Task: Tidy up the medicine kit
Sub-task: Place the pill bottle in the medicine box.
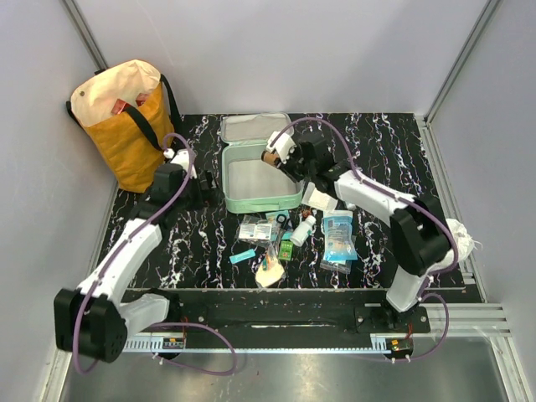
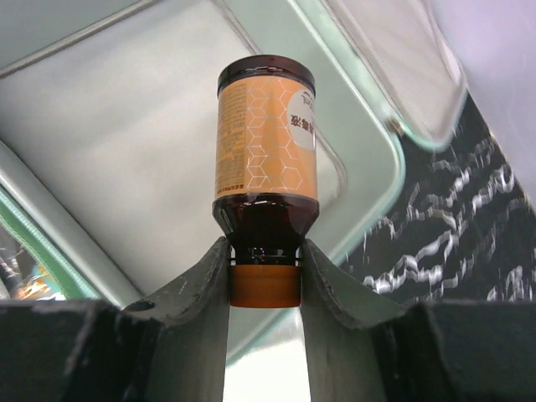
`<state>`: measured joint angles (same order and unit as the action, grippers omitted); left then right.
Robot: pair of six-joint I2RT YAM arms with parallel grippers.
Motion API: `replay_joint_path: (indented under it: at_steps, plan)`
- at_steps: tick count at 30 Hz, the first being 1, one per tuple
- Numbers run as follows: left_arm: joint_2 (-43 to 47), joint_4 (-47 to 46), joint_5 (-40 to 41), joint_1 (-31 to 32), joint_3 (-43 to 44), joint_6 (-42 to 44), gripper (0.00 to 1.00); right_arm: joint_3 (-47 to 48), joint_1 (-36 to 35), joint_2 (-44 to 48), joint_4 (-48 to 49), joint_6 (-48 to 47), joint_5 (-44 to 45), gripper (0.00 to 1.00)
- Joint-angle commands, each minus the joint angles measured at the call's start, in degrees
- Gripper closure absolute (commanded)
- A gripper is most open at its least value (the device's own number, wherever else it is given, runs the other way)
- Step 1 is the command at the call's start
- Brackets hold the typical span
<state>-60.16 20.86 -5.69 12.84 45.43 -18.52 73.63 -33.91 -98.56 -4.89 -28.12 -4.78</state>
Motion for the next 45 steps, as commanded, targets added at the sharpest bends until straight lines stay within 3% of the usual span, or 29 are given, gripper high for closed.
replay_joint_path:
  at_steps: [1,9,21,31,45]
  plan:
    - [-7.15,-7.41,-6.16,0.08,4.31,-3.97,0.01,2.83,1.47,-5.57,15.94,-14.93,-14.36,1.00]
    - [-17.61,-7.77,-7.23,0.08,8.09,-5.73,0.02,11.70,3.59,-18.49,22.63,-23.47,-25.63,1.00]
    - [-16.57,-2.76,-3.01,-0.80,9.85,-3.71,0.02,25.77,3.68,-34.49,18.60,-31.90,-31.17,1.00]
    - [-15.07,0.32,-1.78,-4.31,12.31,-1.34,0.01,32.98,3.59,-38.80,12.80,-36.30,-34.69,1.00]
    - [-14.37,2.25,-3.27,-5.63,13.46,2.09,0.01,37.73,1.04,-44.17,11.91,-38.94,-31.18,1.00]
